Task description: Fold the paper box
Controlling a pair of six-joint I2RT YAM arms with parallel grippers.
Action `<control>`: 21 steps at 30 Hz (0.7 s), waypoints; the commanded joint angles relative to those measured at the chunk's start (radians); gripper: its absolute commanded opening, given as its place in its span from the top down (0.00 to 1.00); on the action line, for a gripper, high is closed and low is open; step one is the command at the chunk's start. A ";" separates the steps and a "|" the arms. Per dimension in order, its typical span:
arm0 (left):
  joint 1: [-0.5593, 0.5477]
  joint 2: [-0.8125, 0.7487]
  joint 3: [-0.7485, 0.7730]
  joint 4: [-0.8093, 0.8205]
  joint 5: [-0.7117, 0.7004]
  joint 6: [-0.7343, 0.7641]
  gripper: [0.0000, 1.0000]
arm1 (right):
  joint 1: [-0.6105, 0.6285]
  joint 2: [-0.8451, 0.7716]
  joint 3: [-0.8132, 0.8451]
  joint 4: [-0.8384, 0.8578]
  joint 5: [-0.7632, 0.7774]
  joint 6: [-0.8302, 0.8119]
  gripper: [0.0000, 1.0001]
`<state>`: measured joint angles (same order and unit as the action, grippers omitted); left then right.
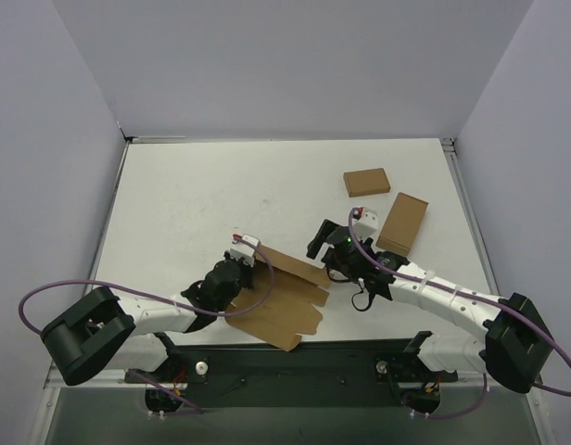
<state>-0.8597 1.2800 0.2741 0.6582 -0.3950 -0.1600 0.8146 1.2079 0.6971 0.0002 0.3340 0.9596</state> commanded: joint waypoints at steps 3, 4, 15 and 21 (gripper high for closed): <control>-0.007 0.005 0.054 -0.046 -0.117 -0.016 1.00 | 0.021 -0.030 0.008 -0.095 -0.001 0.089 0.19; -0.007 0.005 0.059 -0.058 -0.129 -0.018 1.00 | 0.032 -0.044 0.015 -0.158 0.002 0.111 0.19; -0.009 0.025 0.082 -0.091 -0.156 -0.024 1.00 | 0.279 -0.058 0.182 -0.408 0.207 0.252 0.26; -0.009 0.019 0.079 -0.089 -0.156 -0.024 1.00 | 0.288 0.034 0.285 -0.444 0.253 0.185 0.26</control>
<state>-0.8631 1.2984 0.3168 0.5705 -0.5282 -0.1810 1.0996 1.1900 0.9272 -0.3626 0.4828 1.1763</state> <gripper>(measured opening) 0.149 0.737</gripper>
